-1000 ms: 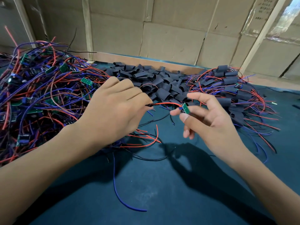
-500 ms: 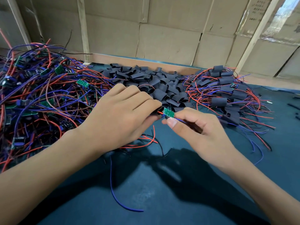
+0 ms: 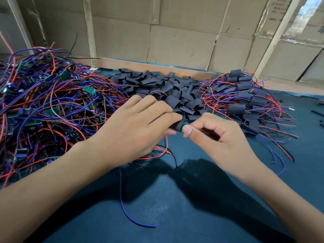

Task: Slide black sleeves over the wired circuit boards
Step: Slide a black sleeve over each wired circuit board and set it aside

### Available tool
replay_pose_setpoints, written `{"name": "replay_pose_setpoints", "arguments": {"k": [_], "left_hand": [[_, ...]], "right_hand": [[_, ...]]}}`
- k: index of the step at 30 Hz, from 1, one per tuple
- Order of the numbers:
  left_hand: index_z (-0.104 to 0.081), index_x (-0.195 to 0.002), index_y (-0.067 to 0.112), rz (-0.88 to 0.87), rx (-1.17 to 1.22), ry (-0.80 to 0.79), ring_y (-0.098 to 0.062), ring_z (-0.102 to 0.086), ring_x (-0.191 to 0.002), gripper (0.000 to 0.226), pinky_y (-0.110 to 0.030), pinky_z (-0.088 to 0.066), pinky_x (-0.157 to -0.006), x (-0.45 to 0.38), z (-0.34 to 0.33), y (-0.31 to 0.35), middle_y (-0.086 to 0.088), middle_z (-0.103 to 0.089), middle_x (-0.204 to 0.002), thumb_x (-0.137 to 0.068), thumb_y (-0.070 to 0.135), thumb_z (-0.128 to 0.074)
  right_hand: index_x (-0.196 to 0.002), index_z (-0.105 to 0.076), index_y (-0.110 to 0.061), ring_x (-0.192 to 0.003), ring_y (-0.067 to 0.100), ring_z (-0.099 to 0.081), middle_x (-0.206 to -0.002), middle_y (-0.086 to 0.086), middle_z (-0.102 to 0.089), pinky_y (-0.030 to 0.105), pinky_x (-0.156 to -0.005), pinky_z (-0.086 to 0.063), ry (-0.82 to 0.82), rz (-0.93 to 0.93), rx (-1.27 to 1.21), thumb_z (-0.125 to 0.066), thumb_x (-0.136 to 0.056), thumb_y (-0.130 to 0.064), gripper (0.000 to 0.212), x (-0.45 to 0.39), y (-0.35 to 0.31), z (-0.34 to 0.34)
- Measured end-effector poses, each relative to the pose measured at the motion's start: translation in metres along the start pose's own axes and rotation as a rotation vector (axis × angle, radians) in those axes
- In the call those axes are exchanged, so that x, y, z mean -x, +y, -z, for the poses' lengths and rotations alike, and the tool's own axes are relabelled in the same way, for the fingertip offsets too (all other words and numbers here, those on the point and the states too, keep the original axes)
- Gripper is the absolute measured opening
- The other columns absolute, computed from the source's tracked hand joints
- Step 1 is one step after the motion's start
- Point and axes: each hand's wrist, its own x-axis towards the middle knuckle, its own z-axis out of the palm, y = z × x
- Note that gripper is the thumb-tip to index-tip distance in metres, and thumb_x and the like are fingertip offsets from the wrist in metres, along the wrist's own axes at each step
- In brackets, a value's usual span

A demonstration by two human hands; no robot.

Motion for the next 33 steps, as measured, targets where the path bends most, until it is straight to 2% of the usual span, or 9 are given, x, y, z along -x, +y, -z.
{"name": "replay_pose_setpoints", "arguments": {"k": [6, 10, 14, 16, 18, 20, 24, 29, 33], "left_hand": [[-0.068, -0.118, 0.006, -0.011, 0.055, -0.065, -0.034, -0.060, -0.084, 0.029, -0.047, -0.050, -0.070, 0.000, -0.001, 0.006, -0.009, -0.066, -0.105, -0.106, 0.027, -0.051], [-0.068, -0.117, 0.001, -0.016, 0.131, -0.057, -0.036, -0.059, -0.082, 0.027, -0.048, -0.052, -0.071, 0.001, 0.000, 0.007, -0.013, -0.065, -0.103, -0.104, 0.022, -0.055], [-0.066, -0.120, -0.003, 0.010, 0.243, -0.032, -0.032, -0.060, -0.083, 0.028, -0.037, -0.052, -0.079, 0.001, 0.000, 0.012, -0.017, -0.062, -0.102, -0.102, 0.017, -0.058], [-0.065, -0.121, -0.003, 0.051, 0.263, -0.023, -0.026, -0.060, -0.084, 0.030, -0.024, -0.048, -0.079, 0.001, 0.001, 0.012, -0.017, -0.059, -0.103, -0.101, 0.018, -0.057], [-0.065, -0.122, -0.001, 0.090, 0.282, -0.011, -0.024, -0.060, -0.084, 0.030, -0.024, -0.051, -0.075, 0.002, 0.002, 0.012, -0.017, -0.058, -0.105, -0.100, 0.019, -0.059], [-0.066, -0.124, 0.002, 0.104, 0.292, -0.009, -0.025, -0.061, -0.083, 0.030, -0.036, -0.056, -0.063, 0.004, 0.000, 0.011, -0.017, -0.058, -0.106, -0.100, 0.020, -0.061], [-0.065, -0.129, 0.008, 0.066, 0.285, -0.013, -0.023, -0.063, -0.080, 0.035, -0.036, -0.055, -0.053, 0.007, -0.003, 0.012, -0.011, -0.061, -0.106, -0.103, 0.029, -0.058], [-0.056, -0.140, 0.014, 0.145, 0.183, -0.077, -0.027, -0.059, -0.103, 0.050, -0.036, -0.053, -0.083, 0.006, -0.001, -0.004, -0.006, -0.061, -0.118, -0.103, 0.047, -0.050], [-0.060, -0.132, 0.023, 0.311, 0.205, -0.316, -0.023, -0.056, -0.103, 0.051, -0.043, -0.049, -0.093, 0.013, 0.000, -0.031, 0.005, -0.063, -0.108, -0.099, 0.058, -0.042]], "right_hand": [[-0.087, -0.068, -0.011, -0.070, 0.005, -0.046, -0.077, -0.017, -0.043, 0.022, -0.065, -0.035, -0.007, 0.173, 0.306, -0.059, -0.099, -0.028, 0.022, 0.004, 0.001, -0.002], [-0.091, -0.067, -0.012, -0.066, 0.016, -0.047, -0.082, -0.015, -0.042, 0.040, -0.058, -0.042, -0.066, 0.249, 0.420, -0.050, -0.101, -0.023, 0.022, 0.006, 0.000, 0.006], [-0.084, -0.071, -0.009, -0.061, 0.015, -0.045, -0.069, -0.006, -0.050, 0.032, -0.056, -0.039, -0.023, 0.286, 0.362, -0.060, -0.097, -0.020, 0.021, 0.003, 0.004, 0.011], [-0.079, -0.073, -0.010, -0.055, 0.009, -0.044, -0.062, -0.001, -0.054, 0.023, -0.054, -0.035, -0.003, 0.214, 0.244, -0.064, -0.096, -0.031, 0.028, 0.002, 0.006, 0.010], [-0.082, -0.074, -0.017, -0.049, 0.005, -0.041, -0.060, 0.003, -0.055, 0.018, -0.050, -0.033, 0.001, 0.048, 0.017, -0.063, -0.092, -0.049, 0.035, 0.001, 0.005, 0.008], [-0.093, -0.074, -0.026, -0.046, 0.006, -0.043, -0.064, 0.002, -0.058, 0.021, -0.047, -0.037, -0.026, -0.075, -0.162, -0.056, -0.088, -0.057, 0.036, 0.000, 0.004, 0.008], [-0.093, -0.078, -0.030, -0.062, 0.024, -0.055, -0.075, -0.003, -0.068, 0.039, -0.059, -0.045, -0.073, 0.033, -0.004, -0.073, -0.090, -0.040, 0.012, 0.000, 0.003, 0.005], [-0.095, -0.078, -0.023, -0.062, 0.002, -0.054, -0.074, -0.012, -0.067, 0.014, -0.062, -0.037, 0.049, 0.067, 0.158, -0.073, -0.087, -0.031, 0.013, -0.006, 0.015, 0.026], [-0.093, -0.076, -0.023, -0.081, 0.016, -0.067, -0.086, -0.007, -0.073, 0.033, -0.079, -0.051, 0.103, -0.131, 0.493, -0.069, -0.093, -0.034, 0.013, -0.014, 0.043, 0.074]]}}
